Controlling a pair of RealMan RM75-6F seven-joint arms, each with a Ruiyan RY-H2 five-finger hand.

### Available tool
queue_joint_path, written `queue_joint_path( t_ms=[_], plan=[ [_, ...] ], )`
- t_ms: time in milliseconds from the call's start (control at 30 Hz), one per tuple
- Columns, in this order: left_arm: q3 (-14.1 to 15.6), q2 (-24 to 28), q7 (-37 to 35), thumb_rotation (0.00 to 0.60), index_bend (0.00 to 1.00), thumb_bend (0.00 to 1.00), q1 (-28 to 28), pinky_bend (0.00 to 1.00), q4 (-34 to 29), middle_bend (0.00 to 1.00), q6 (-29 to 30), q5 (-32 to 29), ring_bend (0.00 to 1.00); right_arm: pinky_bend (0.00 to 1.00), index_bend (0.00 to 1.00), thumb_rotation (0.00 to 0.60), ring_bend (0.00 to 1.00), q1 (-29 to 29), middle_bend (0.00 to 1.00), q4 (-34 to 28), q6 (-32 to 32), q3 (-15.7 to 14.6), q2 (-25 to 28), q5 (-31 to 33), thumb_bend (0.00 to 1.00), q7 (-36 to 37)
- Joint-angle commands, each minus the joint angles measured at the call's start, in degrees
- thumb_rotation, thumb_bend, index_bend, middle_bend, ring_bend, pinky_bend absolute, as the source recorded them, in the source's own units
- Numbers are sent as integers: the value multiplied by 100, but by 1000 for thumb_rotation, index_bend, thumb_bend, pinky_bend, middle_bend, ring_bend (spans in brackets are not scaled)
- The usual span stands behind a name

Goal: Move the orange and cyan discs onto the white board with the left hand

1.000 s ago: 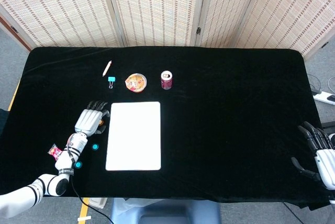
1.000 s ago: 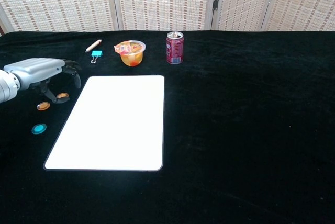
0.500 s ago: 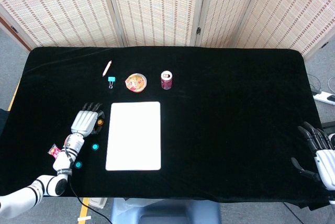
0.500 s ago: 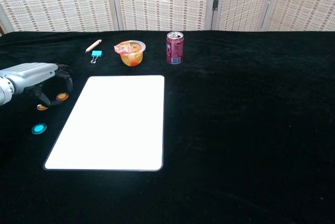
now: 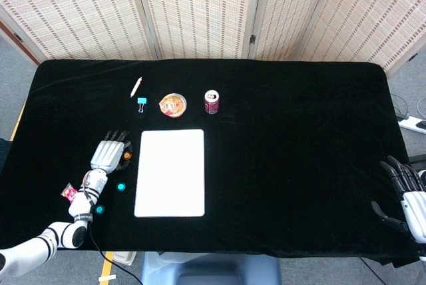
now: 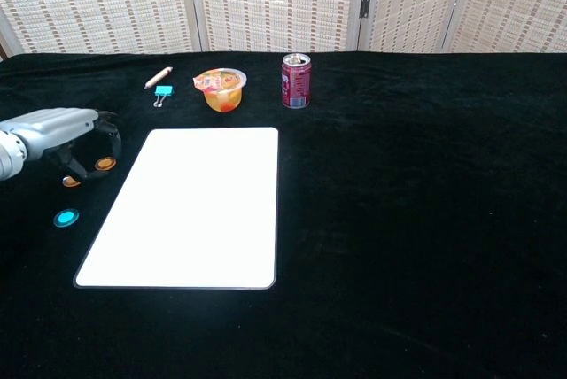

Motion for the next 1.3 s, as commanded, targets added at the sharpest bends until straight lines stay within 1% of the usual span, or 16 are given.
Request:
queue_joint_path(
  t_ms=[33, 167, 333, 533, 700, 833, 1067, 1133, 1167, 1200, 1267, 1300],
  plan=[
    [4, 2, -12, 600, 471, 427, 1, 0, 13, 136, -7, 4, 0, 0, 0, 600, 0, 1, 0, -9, 0, 0, 4, -5, 387, -6],
    [3, 36, -50, 600, 486, 455, 2, 0, 0, 138, -15, 13, 0, 0, 0, 600, 0, 0, 0, -32, 7, 2, 10, -14, 387, -25],
    [2, 128, -59, 600, 489, 461, 16, 0, -112, 141, 53, 62, 0, 0, 0, 600, 0, -10, 0, -40, 13, -1, 12, -13, 387, -27],
    [-42, 301, -59, 600, 487, 462, 3, 0, -498, 141, 181, 143, 0, 0, 0, 600, 0, -31, 0, -21, 40, 0, 6, -9, 387, -11],
    [-58, 374, 40, 600, 487, 462, -99, 0, -951, 141, 264, 289, 0, 0, 0, 600, 0, -51, 0, 2, 64, -3, 3, -10, 387, 16],
    [-78, 346, 203, 600, 486, 462, -217, 0, -1171, 141, 255, 324, 0, 0, 0, 600, 0, -76, 0, 42, 73, -5, -4, 16, 387, 60],
    [-217, 38, 490, 600, 486, 462, -500, 0, -1210, 141, 132, 136, 0, 0, 0, 600, 0, -111, 0, 152, 88, -4, -48, 50, 387, 166],
    [-200, 6, 640, 600, 462, 461, -564, 0, -1217, 141, 60, 73, 0, 0, 0, 600, 0, -118, 0, 178, 82, -4, -53, 63, 387, 190],
    [-190, 14, 723, 600, 411, 460, -586, 0, -1248, 141, 13, 17, 0, 0, 0, 600, 0, -122, 0, 188, 84, -2, -55, 69, 387, 201],
    [-191, 25, 795, 600, 326, 456, -600, 0, -1293, 138, -10, -41, 0, 0, 0, 600, 0, -126, 0, 197, 89, 1, -56, 73, 387, 211],
    [-196, 49, 892, 600, 224, 447, -601, 0, -1391, 134, 24, -117, 0, 0, 0, 600, 0, -135, 0, 212, 96, 5, -59, 81, 387, 233],
    [-189, 69, 920, 600, 210, 443, -593, 0, -1426, 134, 48, -131, 0, 0, 0, 600, 0, -137, 0, 218, 98, 6, -59, 81, 387, 238]
  ],
)
